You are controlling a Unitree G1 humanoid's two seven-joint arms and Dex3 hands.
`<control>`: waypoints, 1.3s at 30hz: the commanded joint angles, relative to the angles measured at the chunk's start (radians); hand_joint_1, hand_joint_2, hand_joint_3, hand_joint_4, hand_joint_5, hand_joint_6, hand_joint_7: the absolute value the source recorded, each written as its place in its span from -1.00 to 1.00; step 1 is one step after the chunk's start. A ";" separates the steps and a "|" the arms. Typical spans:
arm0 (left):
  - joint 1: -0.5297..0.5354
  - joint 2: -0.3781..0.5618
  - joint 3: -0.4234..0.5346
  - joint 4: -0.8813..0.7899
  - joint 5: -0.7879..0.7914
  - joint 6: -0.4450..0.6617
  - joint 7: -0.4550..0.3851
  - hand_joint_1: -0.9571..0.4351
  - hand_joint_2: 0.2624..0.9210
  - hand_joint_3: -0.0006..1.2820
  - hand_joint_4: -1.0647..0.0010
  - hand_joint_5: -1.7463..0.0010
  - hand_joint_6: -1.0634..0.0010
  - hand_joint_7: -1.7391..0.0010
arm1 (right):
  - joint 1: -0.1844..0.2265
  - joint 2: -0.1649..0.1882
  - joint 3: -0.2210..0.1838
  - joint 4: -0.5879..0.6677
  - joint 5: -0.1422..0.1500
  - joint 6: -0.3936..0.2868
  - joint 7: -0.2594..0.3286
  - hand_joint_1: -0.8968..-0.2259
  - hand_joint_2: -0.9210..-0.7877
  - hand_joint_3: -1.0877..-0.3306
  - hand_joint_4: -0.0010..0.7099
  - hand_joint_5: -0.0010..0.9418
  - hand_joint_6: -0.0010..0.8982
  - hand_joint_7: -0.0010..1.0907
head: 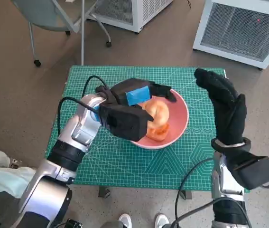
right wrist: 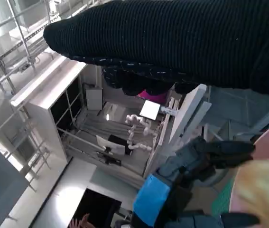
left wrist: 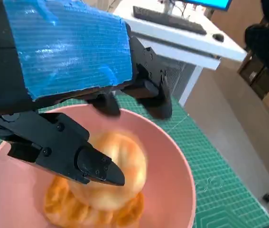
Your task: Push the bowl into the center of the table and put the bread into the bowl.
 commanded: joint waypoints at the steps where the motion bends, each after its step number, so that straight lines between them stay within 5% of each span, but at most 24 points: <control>1: 0.025 0.021 0.015 -0.043 -0.018 -0.023 0.000 -0.07 0.87 -0.95 0.78 0.99 0.47 0.98 | 0.009 -0.003 -0.006 0.012 0.006 0.002 -0.008 -0.54 -1.00 -0.18 -0.54 -0.98 -1.00 -0.04; 9: 0.072 0.044 0.078 -0.073 -0.099 -0.077 0.001 -0.18 0.89 -0.97 0.98 1.00 0.57 1.00 | 0.001 -0.008 -0.010 0.012 0.014 0.000 -0.001 -0.51 -1.00 -0.18 -0.54 -0.98 -1.00 -0.03; 20: 0.154 0.037 0.239 -0.160 -0.367 -0.109 -0.060 -0.14 0.94 -0.98 0.96 0.99 0.58 1.00 | 0.001 -0.014 -0.014 -0.008 0.021 0.004 0.002 -0.50 -1.00 -0.17 -0.53 -0.98 -1.00 -0.02; 31: 0.213 -0.097 0.408 -0.134 -0.682 -0.209 -0.071 -0.27 1.00 -0.76 0.80 0.97 0.49 0.97 | -0.023 -0.021 -0.010 -0.039 0.008 0.031 -0.008 -0.48 -1.00 -0.15 -0.51 -0.98 -1.00 -0.01; 39: 0.258 -0.196 0.461 -0.128 -0.750 -0.283 -0.026 -0.42 1.00 -0.62 0.78 0.98 0.50 0.97 | -0.047 -0.028 -0.002 -0.052 0.000 0.055 -0.003 -0.47 -1.00 -0.15 -0.50 -0.98 -0.99 0.00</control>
